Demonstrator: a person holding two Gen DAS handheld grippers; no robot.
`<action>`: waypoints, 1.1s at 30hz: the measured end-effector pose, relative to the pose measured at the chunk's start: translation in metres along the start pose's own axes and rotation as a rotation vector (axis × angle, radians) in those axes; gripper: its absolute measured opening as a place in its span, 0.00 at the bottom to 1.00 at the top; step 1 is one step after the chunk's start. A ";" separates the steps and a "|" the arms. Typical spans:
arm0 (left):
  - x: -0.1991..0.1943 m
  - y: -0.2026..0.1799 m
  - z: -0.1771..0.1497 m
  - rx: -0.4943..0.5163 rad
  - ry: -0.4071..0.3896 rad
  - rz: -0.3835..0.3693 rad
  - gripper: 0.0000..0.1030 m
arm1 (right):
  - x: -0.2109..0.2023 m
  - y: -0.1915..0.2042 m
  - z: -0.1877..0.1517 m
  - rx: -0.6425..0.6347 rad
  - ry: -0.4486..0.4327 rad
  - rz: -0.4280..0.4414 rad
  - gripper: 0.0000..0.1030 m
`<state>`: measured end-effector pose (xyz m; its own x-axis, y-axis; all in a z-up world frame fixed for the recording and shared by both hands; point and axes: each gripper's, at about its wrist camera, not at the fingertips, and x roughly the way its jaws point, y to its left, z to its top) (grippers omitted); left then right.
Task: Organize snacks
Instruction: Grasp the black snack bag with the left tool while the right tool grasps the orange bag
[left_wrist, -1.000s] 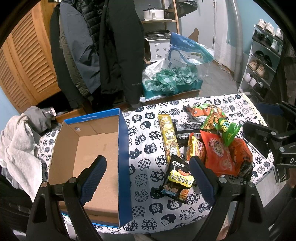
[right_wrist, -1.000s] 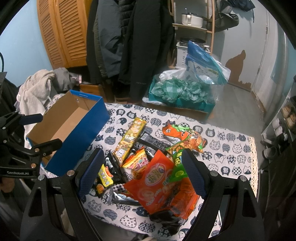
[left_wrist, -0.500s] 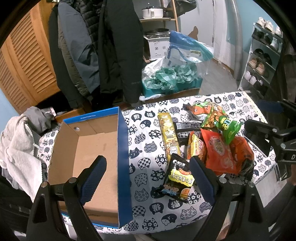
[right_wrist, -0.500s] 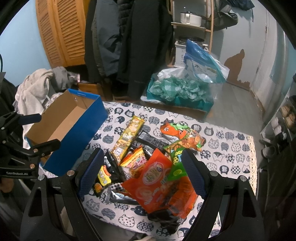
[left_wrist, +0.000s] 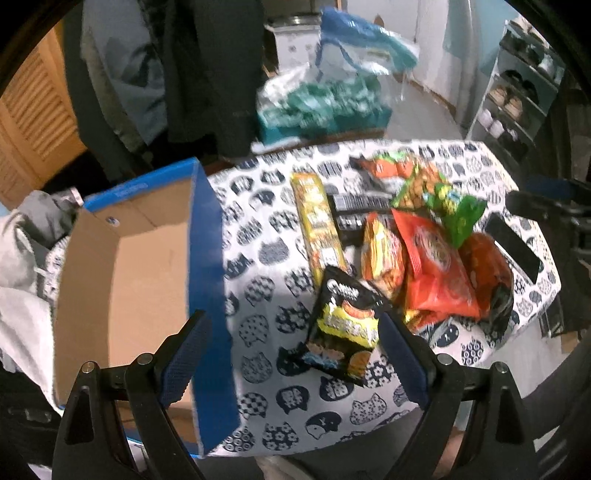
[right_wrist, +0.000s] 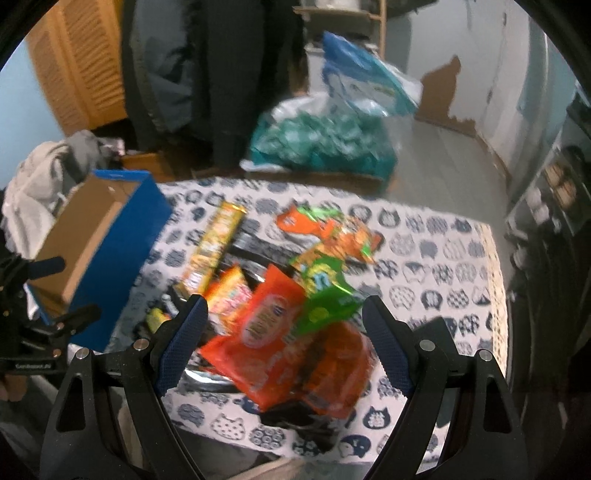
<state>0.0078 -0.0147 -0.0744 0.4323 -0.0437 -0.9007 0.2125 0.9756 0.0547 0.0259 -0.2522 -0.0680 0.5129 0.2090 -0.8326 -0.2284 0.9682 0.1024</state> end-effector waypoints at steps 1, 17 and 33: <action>0.005 -0.002 -0.001 0.004 0.016 -0.003 0.90 | 0.005 -0.003 -0.001 0.008 0.017 -0.014 0.82; 0.073 -0.029 -0.013 0.053 0.182 0.014 0.90 | 0.075 -0.064 -0.043 0.204 0.250 -0.038 0.82; 0.123 -0.047 -0.009 0.063 0.271 -0.012 0.90 | 0.123 -0.065 -0.064 0.257 0.374 0.043 0.82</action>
<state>0.0426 -0.0642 -0.1917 0.1811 0.0117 -0.9834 0.2741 0.9597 0.0619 0.0503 -0.2979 -0.2120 0.1627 0.2318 -0.9591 -0.0059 0.9722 0.2340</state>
